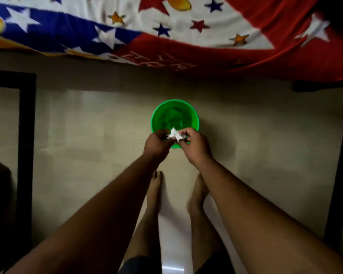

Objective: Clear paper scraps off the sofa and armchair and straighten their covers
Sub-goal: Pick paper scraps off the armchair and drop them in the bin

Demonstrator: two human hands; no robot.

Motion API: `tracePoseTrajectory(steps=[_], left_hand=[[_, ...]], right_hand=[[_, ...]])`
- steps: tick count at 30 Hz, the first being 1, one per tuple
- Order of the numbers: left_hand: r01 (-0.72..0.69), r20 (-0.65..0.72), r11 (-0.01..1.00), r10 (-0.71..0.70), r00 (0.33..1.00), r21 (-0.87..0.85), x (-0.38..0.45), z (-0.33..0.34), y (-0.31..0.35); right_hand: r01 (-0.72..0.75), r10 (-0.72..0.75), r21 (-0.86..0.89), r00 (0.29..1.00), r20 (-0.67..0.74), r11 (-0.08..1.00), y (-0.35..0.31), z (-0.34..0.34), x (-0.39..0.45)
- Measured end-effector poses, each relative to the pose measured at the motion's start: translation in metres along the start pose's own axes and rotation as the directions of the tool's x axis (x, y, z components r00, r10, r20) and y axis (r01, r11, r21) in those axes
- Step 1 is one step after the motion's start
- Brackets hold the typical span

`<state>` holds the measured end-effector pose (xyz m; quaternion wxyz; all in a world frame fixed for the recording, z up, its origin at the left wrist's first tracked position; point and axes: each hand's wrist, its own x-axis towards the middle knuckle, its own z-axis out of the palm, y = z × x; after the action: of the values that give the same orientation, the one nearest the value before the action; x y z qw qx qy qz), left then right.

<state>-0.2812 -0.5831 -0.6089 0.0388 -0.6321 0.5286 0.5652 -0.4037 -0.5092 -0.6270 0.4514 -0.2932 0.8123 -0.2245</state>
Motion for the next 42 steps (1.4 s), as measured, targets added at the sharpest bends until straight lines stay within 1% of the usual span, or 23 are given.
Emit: tracePoseTrajectory(steps=[3,5,8,11,13,16,19,22,26,30,34,39,42], left_hand=[[0.021,0.024,0.995,-0.024,0.999,0.098,0.018,0.003,-0.001],[0.035,0.050,0.994,-0.040,0.998,0.102,0.022,0.005,0.002],[0.086,0.072,0.991,-0.094,0.993,0.106,0.020,0.004,0.008],[0.098,0.077,0.984,-0.110,0.991,0.149,0.019,0.000,0.011],[0.101,0.086,0.984,-0.115,0.990,0.147,0.013,-0.006,0.016],[0.090,0.067,0.991,-0.096,0.993,0.097,-0.010,-0.020,0.028],[0.068,0.068,0.997,-0.070,0.995,0.027,-0.046,-0.041,0.047],[0.043,0.096,0.999,-0.045,0.994,0.023,-0.102,-0.066,0.070],[-0.041,0.148,0.997,0.031,0.988,0.069,-0.190,-0.098,0.098],[-0.113,0.192,0.987,0.090,0.977,0.112,-0.273,-0.120,0.125],[-0.206,0.290,0.967,0.156,0.944,0.151,-0.343,-0.121,0.143],[-0.396,0.442,0.887,0.263,0.857,0.240,-0.415,-0.091,0.163],[-0.521,0.537,0.817,0.331,0.776,0.248,-0.463,-0.058,0.178]], right_hand=[[-0.025,0.025,0.001,0.999,0.029,1.000,0.005,0.008,0.019],[-0.061,0.061,-0.008,0.997,0.053,0.998,0.003,0.009,0.027],[-0.119,0.129,-0.094,0.986,0.102,0.988,0.000,0.008,0.033],[-0.166,0.176,-0.101,0.979,0.101,0.981,-0.001,0.007,0.032],[-0.208,0.211,-0.043,0.974,0.077,0.977,-0.005,0.005,0.027],[-0.270,0.267,0.122,0.963,0.042,0.955,-0.020,-0.006,0.008],[-0.291,0.297,0.274,0.955,0.021,0.917,-0.039,-0.025,-0.025],[-0.297,0.322,0.376,0.947,-0.003,0.878,-0.078,-0.060,-0.086],[-0.261,0.320,0.427,0.945,-0.073,0.866,-0.115,-0.102,-0.175],[-0.235,0.359,0.502,0.919,-0.165,0.832,-0.134,-0.133,-0.267],[-0.167,0.385,0.591,0.884,-0.264,0.789,-0.144,-0.156,-0.347],[-0.044,0.403,0.651,0.816,-0.414,0.758,-0.130,-0.190,-0.440],[0.035,0.438,0.671,0.732,-0.522,0.741,-0.104,-0.215,-0.507]])
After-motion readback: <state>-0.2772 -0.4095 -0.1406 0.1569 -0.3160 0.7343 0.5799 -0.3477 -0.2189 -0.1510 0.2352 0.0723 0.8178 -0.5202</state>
